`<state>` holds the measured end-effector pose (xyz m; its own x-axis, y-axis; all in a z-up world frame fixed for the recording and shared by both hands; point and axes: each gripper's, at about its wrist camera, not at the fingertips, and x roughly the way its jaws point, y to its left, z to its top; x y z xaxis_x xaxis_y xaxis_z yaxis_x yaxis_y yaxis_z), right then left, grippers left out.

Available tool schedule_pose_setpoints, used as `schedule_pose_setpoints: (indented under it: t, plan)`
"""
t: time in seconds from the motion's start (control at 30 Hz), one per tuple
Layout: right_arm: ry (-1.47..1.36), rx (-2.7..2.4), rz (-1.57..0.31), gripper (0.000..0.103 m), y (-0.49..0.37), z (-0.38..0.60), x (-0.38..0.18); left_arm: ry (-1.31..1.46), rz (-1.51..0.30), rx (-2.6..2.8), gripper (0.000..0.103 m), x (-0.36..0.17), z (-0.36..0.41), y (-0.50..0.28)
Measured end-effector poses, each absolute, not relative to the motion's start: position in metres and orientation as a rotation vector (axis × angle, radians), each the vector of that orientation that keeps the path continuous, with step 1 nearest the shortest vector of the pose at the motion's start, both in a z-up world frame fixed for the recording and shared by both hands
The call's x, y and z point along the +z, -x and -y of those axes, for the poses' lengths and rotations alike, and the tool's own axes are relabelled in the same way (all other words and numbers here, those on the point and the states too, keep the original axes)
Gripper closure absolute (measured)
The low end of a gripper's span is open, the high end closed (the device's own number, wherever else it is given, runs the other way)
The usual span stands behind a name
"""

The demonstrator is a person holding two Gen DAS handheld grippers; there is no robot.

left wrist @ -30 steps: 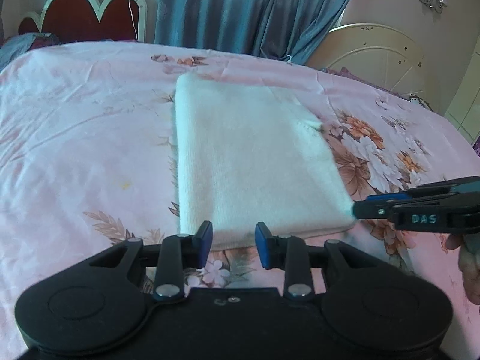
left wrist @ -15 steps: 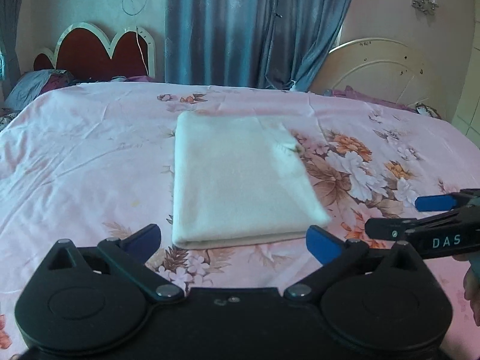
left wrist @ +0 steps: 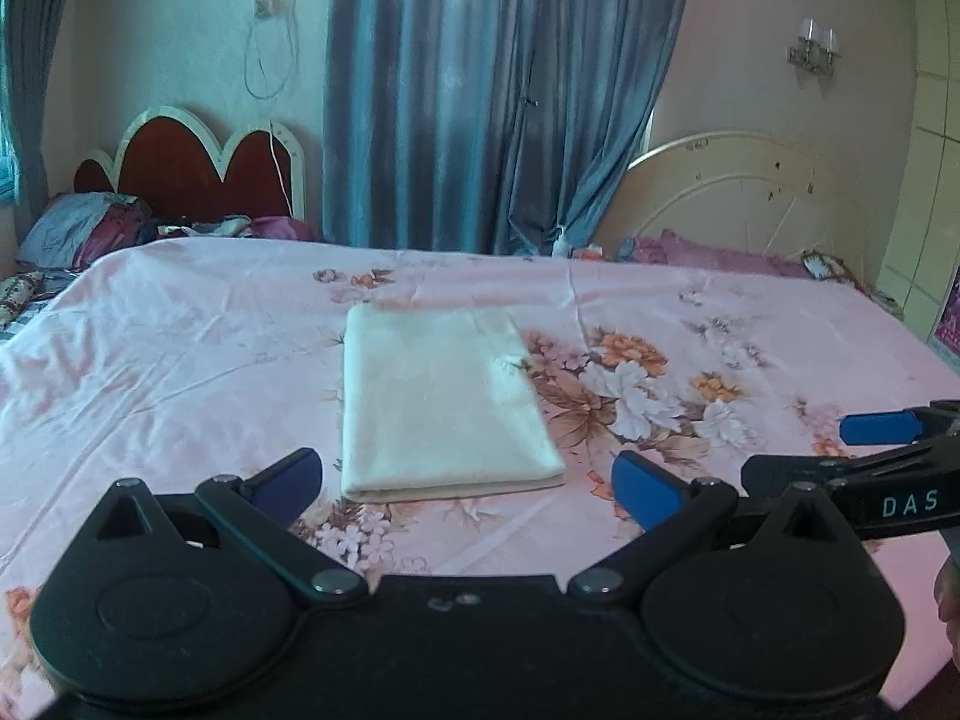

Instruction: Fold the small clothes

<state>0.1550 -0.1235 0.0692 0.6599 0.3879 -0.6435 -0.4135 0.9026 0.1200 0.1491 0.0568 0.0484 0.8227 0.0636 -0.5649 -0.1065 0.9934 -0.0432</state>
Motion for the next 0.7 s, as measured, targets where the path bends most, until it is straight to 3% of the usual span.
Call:
schedule_pose_setpoints:
  t: [0.7]
  plan:
    - [-0.013, 0.439, -0.631, 0.000, -0.041, 0.158, 0.118, 0.126, -0.533, 0.099, 0.000, 0.086, -0.044, -0.041]
